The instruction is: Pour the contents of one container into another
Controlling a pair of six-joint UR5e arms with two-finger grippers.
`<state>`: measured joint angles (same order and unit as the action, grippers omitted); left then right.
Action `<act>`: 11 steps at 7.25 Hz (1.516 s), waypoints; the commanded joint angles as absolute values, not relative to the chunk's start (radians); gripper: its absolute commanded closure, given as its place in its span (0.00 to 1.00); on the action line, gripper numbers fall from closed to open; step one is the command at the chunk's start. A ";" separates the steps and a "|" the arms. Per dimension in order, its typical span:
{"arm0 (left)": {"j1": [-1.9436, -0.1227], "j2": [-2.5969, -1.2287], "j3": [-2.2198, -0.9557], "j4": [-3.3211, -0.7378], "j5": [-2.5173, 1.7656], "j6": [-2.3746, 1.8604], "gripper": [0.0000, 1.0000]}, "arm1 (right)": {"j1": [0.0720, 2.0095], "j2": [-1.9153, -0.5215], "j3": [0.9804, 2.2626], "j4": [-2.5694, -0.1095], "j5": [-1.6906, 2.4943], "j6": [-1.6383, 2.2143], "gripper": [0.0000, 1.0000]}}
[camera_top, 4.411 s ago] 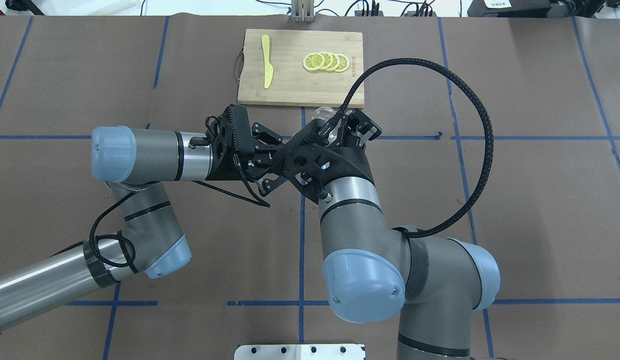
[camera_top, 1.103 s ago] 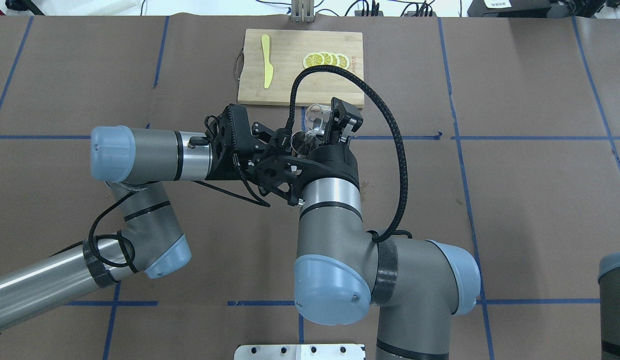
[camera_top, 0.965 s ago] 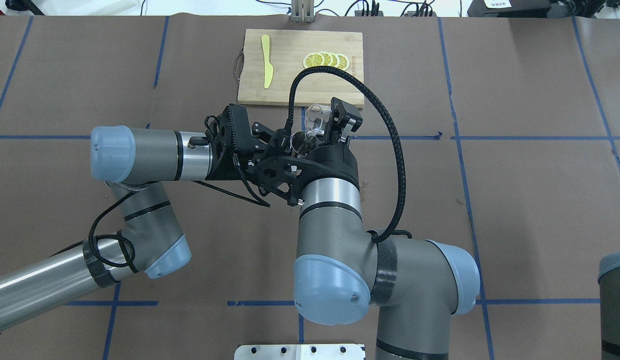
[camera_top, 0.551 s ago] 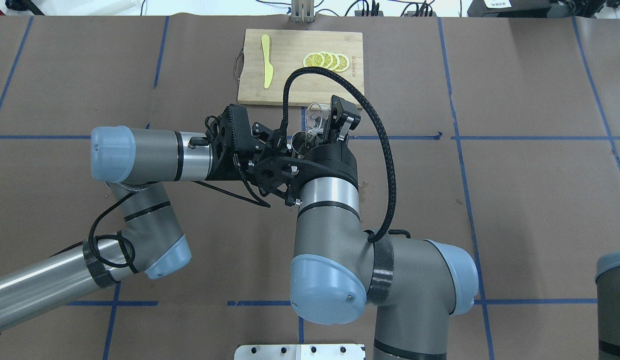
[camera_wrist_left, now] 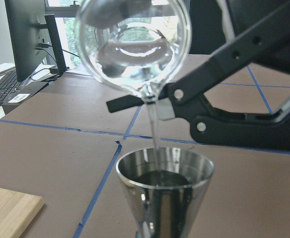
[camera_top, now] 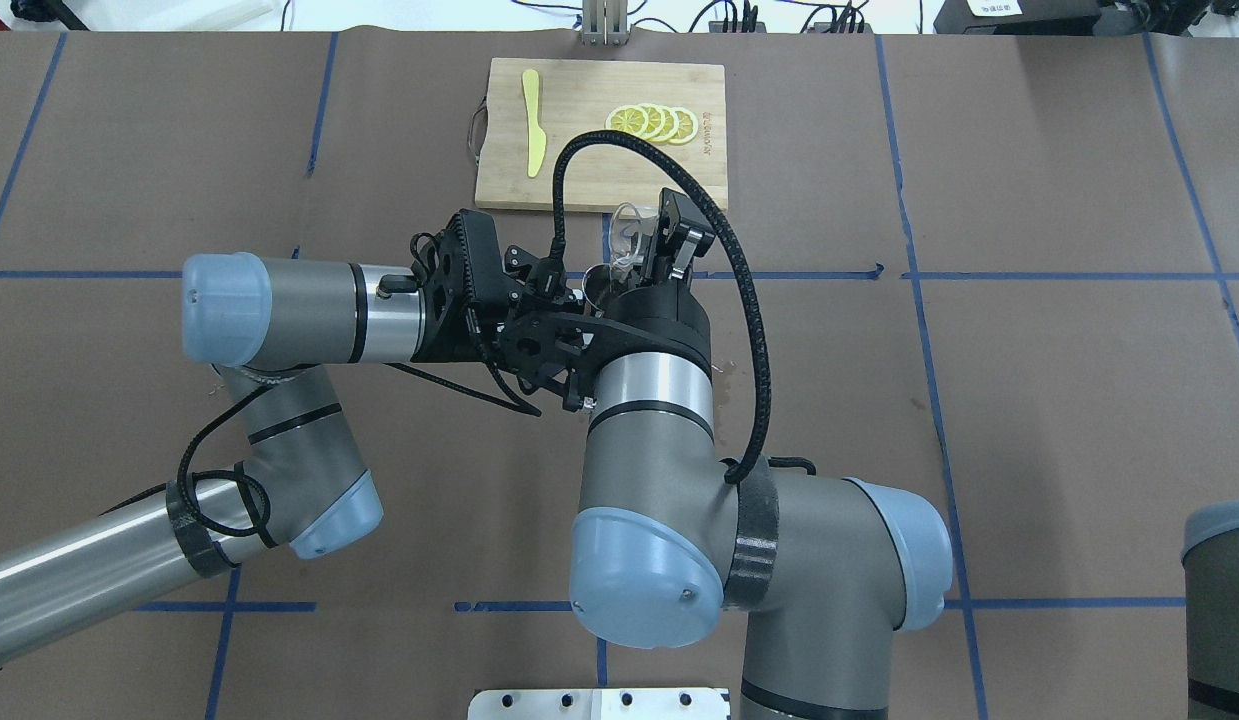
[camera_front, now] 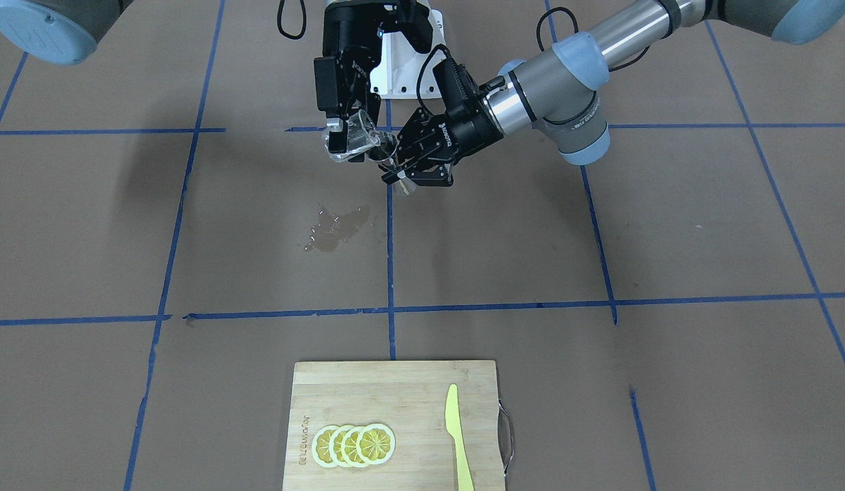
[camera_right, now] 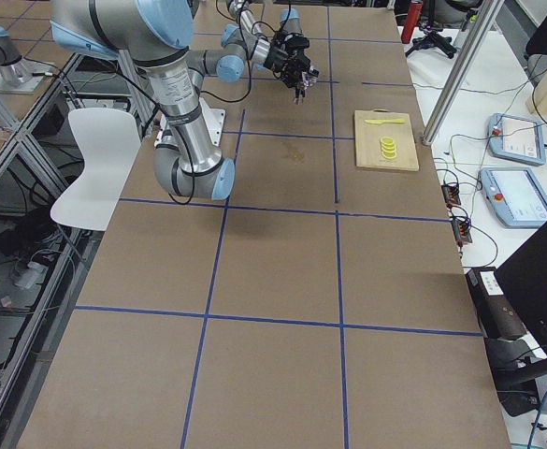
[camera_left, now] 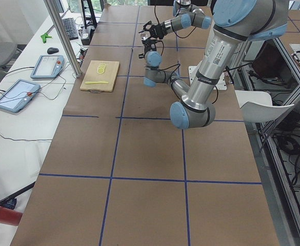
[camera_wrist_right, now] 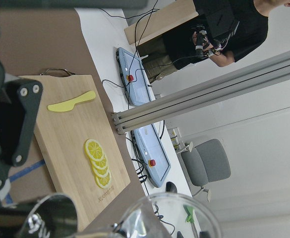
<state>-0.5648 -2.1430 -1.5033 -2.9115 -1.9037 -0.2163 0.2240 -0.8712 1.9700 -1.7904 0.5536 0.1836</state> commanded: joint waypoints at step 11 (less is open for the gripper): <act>-0.563 -2.146 -1.503 -2.911 -1.904 -0.216 1.00 | 0.222 -0.868 1.976 -1.693 0.561 0.238 1.00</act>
<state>-0.5630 -2.1455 -1.5033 -2.9115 -1.9037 -0.2163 0.2230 -0.8668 1.9745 -1.7489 0.5503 0.1561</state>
